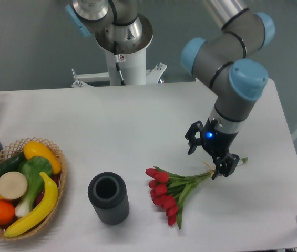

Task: Pick up the flowers from the table
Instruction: 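Lower the gripper around the tulip stems beside the string tie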

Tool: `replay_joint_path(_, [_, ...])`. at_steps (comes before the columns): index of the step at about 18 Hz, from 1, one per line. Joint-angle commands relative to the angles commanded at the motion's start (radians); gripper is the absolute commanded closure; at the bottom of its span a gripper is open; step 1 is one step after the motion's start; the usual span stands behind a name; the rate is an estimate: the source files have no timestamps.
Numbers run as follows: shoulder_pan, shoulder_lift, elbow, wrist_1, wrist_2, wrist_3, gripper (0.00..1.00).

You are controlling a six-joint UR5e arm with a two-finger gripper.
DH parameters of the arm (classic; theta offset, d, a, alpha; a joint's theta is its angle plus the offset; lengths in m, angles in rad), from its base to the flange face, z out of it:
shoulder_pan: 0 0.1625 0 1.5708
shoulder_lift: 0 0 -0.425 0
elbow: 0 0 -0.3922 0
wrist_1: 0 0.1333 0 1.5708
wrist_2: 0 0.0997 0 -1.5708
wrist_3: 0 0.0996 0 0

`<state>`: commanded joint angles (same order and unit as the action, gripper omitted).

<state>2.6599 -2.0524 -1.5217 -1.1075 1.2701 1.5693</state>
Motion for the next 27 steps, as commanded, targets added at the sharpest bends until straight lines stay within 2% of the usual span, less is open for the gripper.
replay_joint_path(14, [-0.018,-0.077,-0.012,0.028,0.0,-0.008,0.0])
replay_joint_path(16, [-0.02,-0.092,-0.012,0.046,0.012,-0.005,0.0])
replay_joint_path(19, [-0.057,-0.109,-0.011,0.093,0.112,-0.015,0.0])
replay_joint_path(27, [-0.06,-0.127,-0.012,0.113,0.107,-0.08,0.0])
